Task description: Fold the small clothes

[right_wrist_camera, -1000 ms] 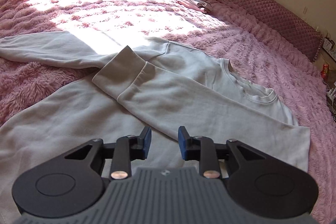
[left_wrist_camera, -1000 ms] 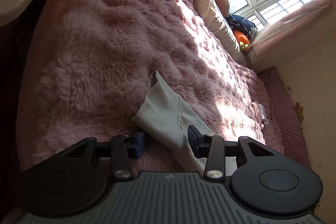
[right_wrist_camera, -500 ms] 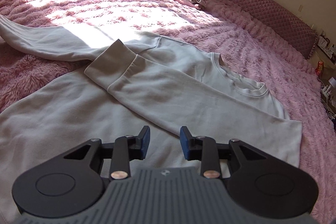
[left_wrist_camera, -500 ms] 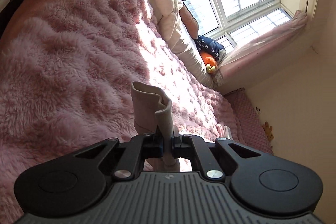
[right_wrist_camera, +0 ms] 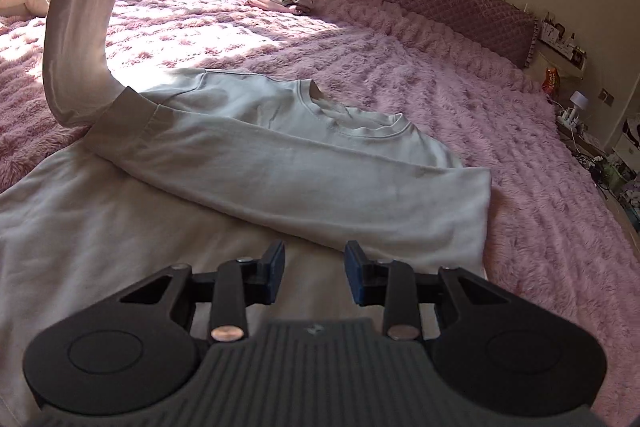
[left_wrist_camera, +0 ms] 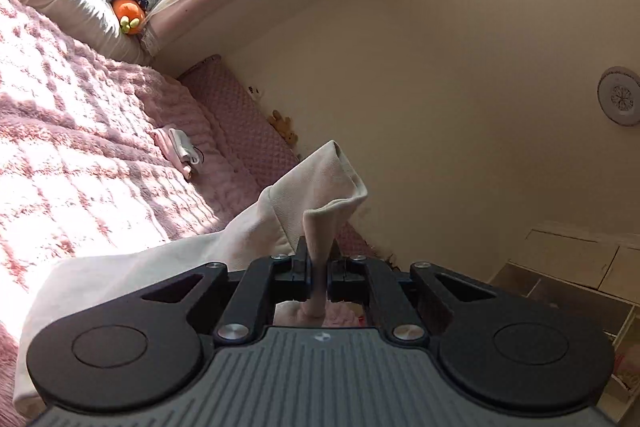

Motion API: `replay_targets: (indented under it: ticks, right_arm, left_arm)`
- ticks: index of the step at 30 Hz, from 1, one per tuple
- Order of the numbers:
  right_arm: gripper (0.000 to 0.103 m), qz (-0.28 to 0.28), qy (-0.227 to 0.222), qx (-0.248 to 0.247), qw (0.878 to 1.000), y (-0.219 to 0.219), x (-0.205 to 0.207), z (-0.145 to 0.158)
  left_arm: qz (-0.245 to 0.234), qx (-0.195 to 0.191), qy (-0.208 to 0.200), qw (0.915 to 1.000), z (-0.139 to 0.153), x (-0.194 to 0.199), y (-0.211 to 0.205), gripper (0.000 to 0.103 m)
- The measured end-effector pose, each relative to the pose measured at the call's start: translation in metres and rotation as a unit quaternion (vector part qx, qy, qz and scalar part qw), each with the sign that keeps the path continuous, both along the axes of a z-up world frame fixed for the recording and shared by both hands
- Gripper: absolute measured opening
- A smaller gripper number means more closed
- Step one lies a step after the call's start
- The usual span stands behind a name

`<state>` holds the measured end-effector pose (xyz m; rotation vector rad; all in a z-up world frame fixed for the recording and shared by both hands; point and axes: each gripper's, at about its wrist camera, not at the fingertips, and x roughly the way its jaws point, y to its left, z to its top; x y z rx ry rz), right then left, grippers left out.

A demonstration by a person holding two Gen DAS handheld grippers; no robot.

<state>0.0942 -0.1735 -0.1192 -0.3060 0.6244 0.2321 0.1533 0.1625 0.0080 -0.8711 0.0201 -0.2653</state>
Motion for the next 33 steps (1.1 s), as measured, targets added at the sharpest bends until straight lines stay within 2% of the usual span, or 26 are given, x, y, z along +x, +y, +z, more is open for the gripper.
replay_targets:
  ticks: [4,6,8,10,12,14,15,16,18,20,21,22,24,25,27,28,30,33]
  right_arm:
    - [0.029,-0.047,0.005,0.013,0.999,-0.043,-0.008,-0.003]
    - [0.029,-0.067,0.011,0.017,0.998,-0.062,-0.012,-0.006]
    - [0.029,-0.086,0.017,0.017,0.996,-0.080,-0.015,-0.012]
    - [0.029,-0.102,0.025,0.018,0.994,-0.096,-0.017,-0.017]
    - [0.029,-0.121,0.035,0.027,0.992,-0.113,-0.017,-0.021]
    - [0.029,-0.141,0.046,0.044,0.988,-0.128,-0.016,-0.023]
    - [0.030,-0.151,0.051,0.054,0.986,-0.136,-0.014,-0.024]
    - [0.030,-0.164,0.056,0.067,0.983,-0.143,-0.012,-0.024]
    - [0.030,-0.188,0.062,0.101,0.975,-0.156,-0.007,-0.025]
    - [0.033,-0.210,0.065,0.150,0.964,-0.170,-0.001,-0.024]
    - [0.036,-0.215,0.067,0.181,0.957,-0.176,0.003,-0.024]
    - [0.037,-0.216,0.069,0.216,0.950,-0.182,0.009,-0.025]
    - [0.038,-0.211,0.064,0.261,0.940,-0.179,0.024,-0.023]
    - [0.043,-0.204,0.060,0.275,0.938,-0.176,0.031,-0.023]
    - [0.047,-0.195,0.060,0.303,0.931,-0.169,0.047,-0.024]
    - [0.047,-0.196,0.066,0.319,0.925,-0.166,0.058,-0.027]
    - [0.047,-0.195,0.073,0.346,0.915,-0.162,0.073,-0.033]
    - [0.047,-0.202,0.087,0.362,0.906,-0.159,0.098,-0.045]
  left_arm:
    - [-0.103,0.012,0.034,0.9941,-0.028,0.034,-0.083,0.006]
    - [-0.144,0.034,0.065,0.9868,-0.051,0.047,-0.122,0.006]
    - [-0.181,0.064,0.106,0.9757,-0.080,0.059,-0.157,0.006]
    - [-0.205,0.099,0.146,0.9626,-0.107,0.067,-0.180,0.006]
    - [-0.232,0.134,0.192,0.9442,-0.134,0.076,-0.205,0.006]
    - [-0.263,0.172,0.237,0.9195,-0.159,0.081,-0.229,0.009]
    - [-0.271,0.178,0.256,0.9109,-0.165,0.082,-0.235,0.011]
    - [-0.278,0.177,0.265,0.9062,-0.167,0.081,-0.239,0.014]
    - [-0.287,0.175,0.249,0.9084,-0.158,0.071,-0.238,0.021]
    - [-0.292,0.167,0.217,0.9164,-0.139,0.059,-0.225,0.026]
    - [-0.289,0.164,0.194,0.9231,-0.125,0.049,-0.213,0.028]
    - [-0.281,0.168,0.181,0.9275,-0.115,0.043,-0.203,0.034]
    - [-0.254,0.184,0.158,0.9363,-0.094,0.031,-0.169,0.038]
    - [-0.243,0.190,0.155,0.9384,-0.089,0.029,-0.158,0.039]
    - [-0.202,0.215,0.162,0.9417,-0.082,0.023,-0.119,0.044]
    - [-0.184,0.228,0.169,0.9410,-0.082,0.022,-0.106,0.044]
    - [-0.145,0.268,0.192,0.9330,-0.083,0.018,-0.074,0.044]
    - [-0.087,0.331,0.240,0.9084,-0.088,0.011,-0.029,0.044]
